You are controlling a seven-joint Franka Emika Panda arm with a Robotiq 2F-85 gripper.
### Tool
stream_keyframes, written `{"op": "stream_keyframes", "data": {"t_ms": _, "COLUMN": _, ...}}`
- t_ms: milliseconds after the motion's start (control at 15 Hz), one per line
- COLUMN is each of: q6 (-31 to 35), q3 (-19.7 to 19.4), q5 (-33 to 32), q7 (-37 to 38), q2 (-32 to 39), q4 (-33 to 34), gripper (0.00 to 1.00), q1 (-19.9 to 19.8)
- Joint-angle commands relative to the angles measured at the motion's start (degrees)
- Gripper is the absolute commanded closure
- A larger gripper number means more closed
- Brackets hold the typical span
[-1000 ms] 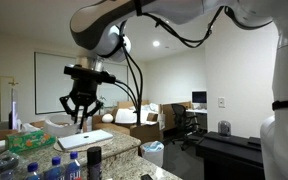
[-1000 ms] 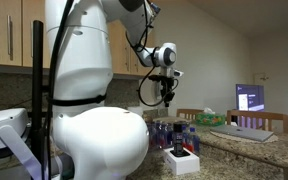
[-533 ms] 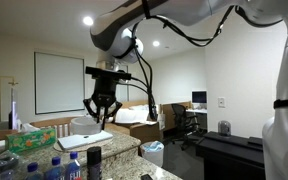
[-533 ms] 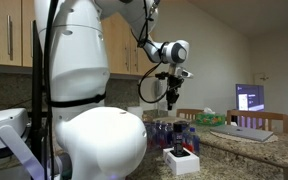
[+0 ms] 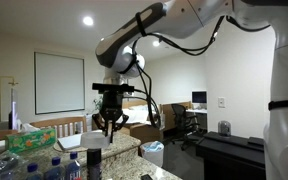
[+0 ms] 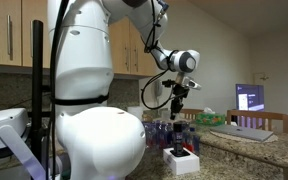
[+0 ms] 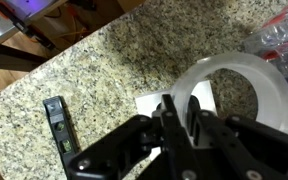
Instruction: Put the black bottle on the white box, place the tape over the bottle, put the black object on top of the black bottle
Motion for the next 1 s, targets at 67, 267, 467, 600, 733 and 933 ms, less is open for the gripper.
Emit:
{"op": "stream_keyframes", "data": {"t_ms": 67, "q6": -1.43, "q3": 0.24, "q5": 0.71, "q7": 4.71, "q2": 1.61, "q4": 0.62, "gripper": 0.92, "q1": -0.63}}
{"op": "stream_keyframes", "data": {"t_ms": 267, "q6": -1.38, "q3": 0.05, "q5": 0.65, "q7": 7.06, "q2": 2.1, "q4": 0.66, "gripper": 0.92, "q1": -0.67}}
{"op": "stream_keyframes", "data": {"t_ms": 467, "q6": -1.45, "q3": -0.15, "q5": 0.63, "q7": 9.21, "q2": 2.29, "q4": 0.98, "gripper": 0.92, "q1": -0.72}}
{"op": "stream_keyframes", "data": {"t_ms": 600, "q6": -1.2, "q3": -0.3, "q5": 0.51, "q7": 10.29, "q2": 2.61, "q4": 1.32, "gripper": 0.92, "q1": -0.75}}
{"op": "stream_keyframes", "data": {"t_ms": 733, "q6": -1.01, "q3": -0.34, "q5": 0.13, "q7": 11.29, "q2": 3.1, "q4": 1.83, "gripper": 0.92, "q1": -0.67}}
{"op": "stream_keyframes", "data": {"t_ms": 933, "q6": -1.23, "q3": -0.38, "q5": 0.02, "q7": 12.16, "q2": 4.31, "q4": 3.03, "gripper": 0.92, "q1": -0.54}}
